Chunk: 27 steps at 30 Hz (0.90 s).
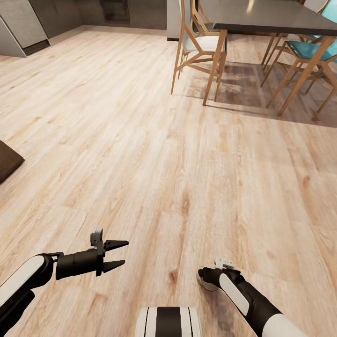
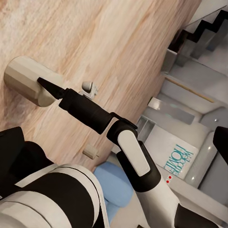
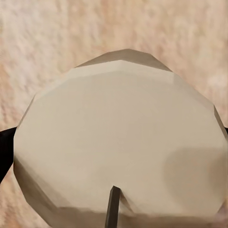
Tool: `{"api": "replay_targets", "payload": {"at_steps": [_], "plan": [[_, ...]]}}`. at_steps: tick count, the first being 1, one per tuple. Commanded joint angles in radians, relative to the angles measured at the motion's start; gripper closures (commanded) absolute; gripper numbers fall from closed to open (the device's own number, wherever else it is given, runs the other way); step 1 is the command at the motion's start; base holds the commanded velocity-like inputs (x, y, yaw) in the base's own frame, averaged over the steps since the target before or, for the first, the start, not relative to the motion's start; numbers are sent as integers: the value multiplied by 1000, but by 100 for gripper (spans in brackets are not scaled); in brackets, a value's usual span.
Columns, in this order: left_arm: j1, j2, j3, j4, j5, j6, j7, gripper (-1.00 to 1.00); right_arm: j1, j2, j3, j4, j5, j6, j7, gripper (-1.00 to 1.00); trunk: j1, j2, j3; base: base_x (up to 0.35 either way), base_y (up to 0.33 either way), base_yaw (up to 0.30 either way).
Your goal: Place each of the two pumpkins and all three candles from the living room inside a cabinet in the living room (use any cabinet), then make sure every cabinet is closed, and position the cauldron so it is next to a table in the living room.
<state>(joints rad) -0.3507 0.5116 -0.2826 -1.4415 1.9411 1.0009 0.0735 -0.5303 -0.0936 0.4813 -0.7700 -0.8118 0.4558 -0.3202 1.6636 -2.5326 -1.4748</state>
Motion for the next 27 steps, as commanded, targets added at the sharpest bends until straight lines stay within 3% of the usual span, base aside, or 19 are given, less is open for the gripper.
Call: {"api": "replay_targets", "payload": {"at_steps": [1, 3, 27], "plan": [[-1, 1, -1, 0, 10, 1, 8, -100, 0, -2, 6, -2, -10, 1, -11, 100, 0, 0, -1, 0, 0, 0], [-1, 1, -1, 0, 10, 1, 8, -100, 0, -2, 5, -2, -10, 1, -11, 100, 0, 0, -1, 0, 0, 0], [-1, 0, -1, 1, 5, 1, 8, -100, -1, -3, 5, -4, -10, 2, -10, 100, -11, 5, 92, 0, 0, 0]]}}
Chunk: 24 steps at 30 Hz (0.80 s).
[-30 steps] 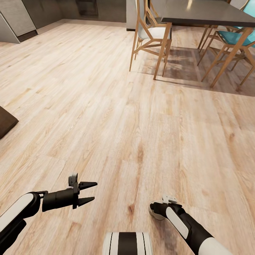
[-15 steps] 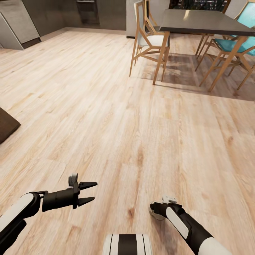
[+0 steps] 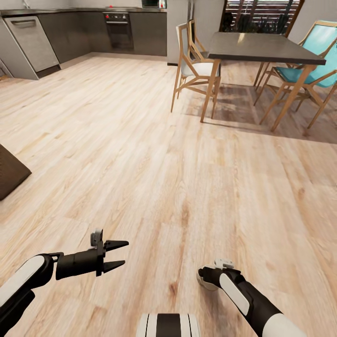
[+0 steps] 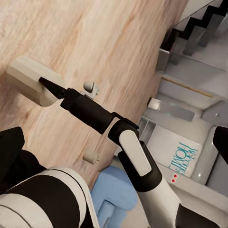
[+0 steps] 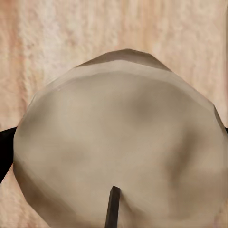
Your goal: Place each of the two pumpkins and all three candles from the living room inside a cabinet in the living room (use any cabinet), then make sure every cabinet is closed, and position the cauldron so it is next to a table in the living room.
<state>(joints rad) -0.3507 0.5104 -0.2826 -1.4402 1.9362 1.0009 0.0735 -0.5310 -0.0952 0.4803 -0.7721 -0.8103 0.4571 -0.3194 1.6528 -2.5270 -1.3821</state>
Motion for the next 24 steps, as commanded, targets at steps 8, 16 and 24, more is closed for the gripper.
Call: {"api": "replay_targets", "payload": {"at_steps": [8, 16, 24], "plan": [[-1, 0, -1, 1, 5, 1, 8, -100, 0, -1, 1, -8, -13, 0, -6, 100, -4, 2, 30, 0, 0, 0], [-1, 0, -1, 1, 4, 0, 8, -100, 0, -1, 1, -9, -13, 0, -6, 100, -7, 3, 61, 0, 0, 0], [-1, 0, -1, 1, 4, 0, 8, -100, 0, -1, -2, -10, -13, 0, -6, 100, -11, 5, 95, 0, 0, -54]]}}
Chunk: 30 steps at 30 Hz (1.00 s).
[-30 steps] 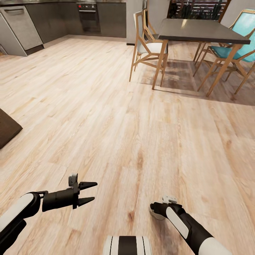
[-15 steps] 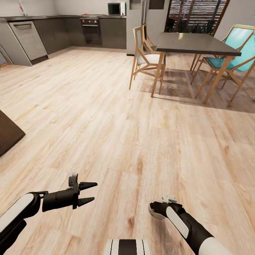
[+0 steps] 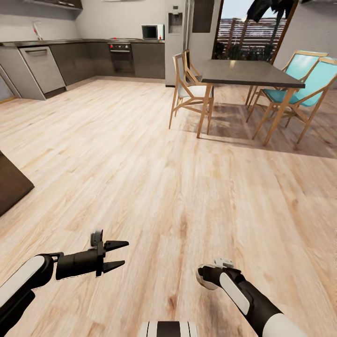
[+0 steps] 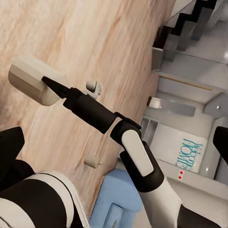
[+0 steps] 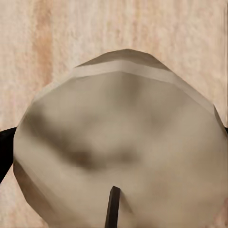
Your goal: Place each of the two pumpkins and all three candles from the living room inside a cabinet in the living room (use any cabinet), then make sure every cabinet is closed, and position the cauldron so it is next to a table in the living room.
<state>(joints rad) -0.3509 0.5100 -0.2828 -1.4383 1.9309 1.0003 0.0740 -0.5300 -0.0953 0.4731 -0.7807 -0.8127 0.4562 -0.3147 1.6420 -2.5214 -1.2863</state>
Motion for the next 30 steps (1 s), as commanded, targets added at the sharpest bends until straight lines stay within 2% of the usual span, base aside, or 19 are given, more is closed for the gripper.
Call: {"api": "replay_targets", "payload": {"at_steps": [1, 19, 25, 30], "plan": [[0, 1, -1, -1, 9, 1, 8, -100, -1, -1, 6, -2, -11, 1, -11, 100, -1, 0, 4, 0, 0, -193], [0, 1, -2, -1, 8, 0, 9, -100, -1, -1, 0, -2, -28, 1, -8, 100, -9, 4, 92, 0, 0, -240], [0, 1, -2, -1, 8, 1, 8, -100, -1, -2, -4, -1, -28, 1, 51, 100, -11, 6, 120, 0, 0, -251], [0, 1, -2, -1, 7, 0, 8, -100, -1, -4, -6, -1, -30, 1, 65, 100, -14, 7, 144, 0, 0, -253]]}}
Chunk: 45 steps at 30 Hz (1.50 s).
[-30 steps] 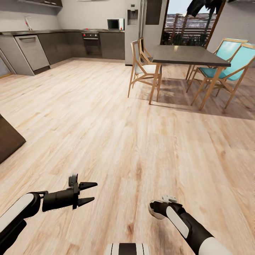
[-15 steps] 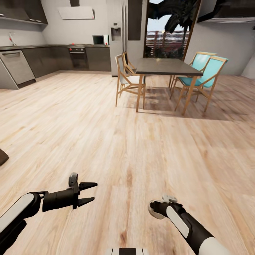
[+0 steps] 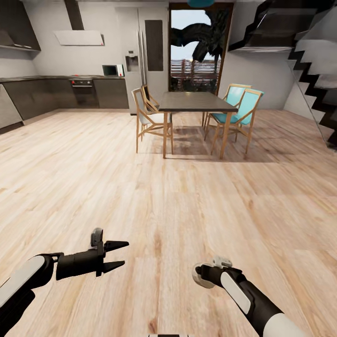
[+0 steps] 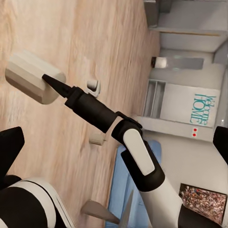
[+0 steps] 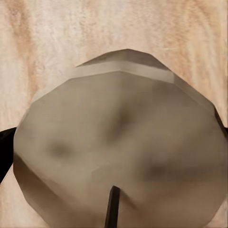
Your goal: Place each of the two pumpkins and all three candles from the living room inside a cabinet in the living room (use any cabinet), then make sure every cabinet is closed, and position the cauldron so it is next to a table in the living room.
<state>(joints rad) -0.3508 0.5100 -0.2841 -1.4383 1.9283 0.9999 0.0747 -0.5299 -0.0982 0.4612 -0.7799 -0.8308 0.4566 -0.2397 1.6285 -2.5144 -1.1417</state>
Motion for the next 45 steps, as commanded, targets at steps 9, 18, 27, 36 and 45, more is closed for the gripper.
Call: {"api": "replay_targets", "payload": {"at_steps": [9, 18, 27, 36, 45], "plan": [[0, 1, -1, 7, 9, 1, 8, -100, -1, -6, 4, -53, -75, -1, -13, 100, -4, 2, 41, 0, 0, -255], [0, 2, 0, 13, 9, 1, 7, -100, 6, -12, -104, -296, -109, 11, -77, 100, -8, 4, 84, 0, 0, -255], [0, 2, 0, 13, 9, 1, 7, -100, 59, -29, -179, -440, -111, 20, -103, 100, -12, 6, 127, 0, 0, -255], [0, 0, -1, 13, 8, 0, 8, -100, 60, -29, -185, -434, -111, 35, -116, 100, -16, 8, 170, 0, 0, -242], [0, 1, -1, 13, 8, 0, 8, -100, 61, -24, -182, -424, -110, 26, -116, 100, -20, 10, 206, 0, 0, -51]]}}
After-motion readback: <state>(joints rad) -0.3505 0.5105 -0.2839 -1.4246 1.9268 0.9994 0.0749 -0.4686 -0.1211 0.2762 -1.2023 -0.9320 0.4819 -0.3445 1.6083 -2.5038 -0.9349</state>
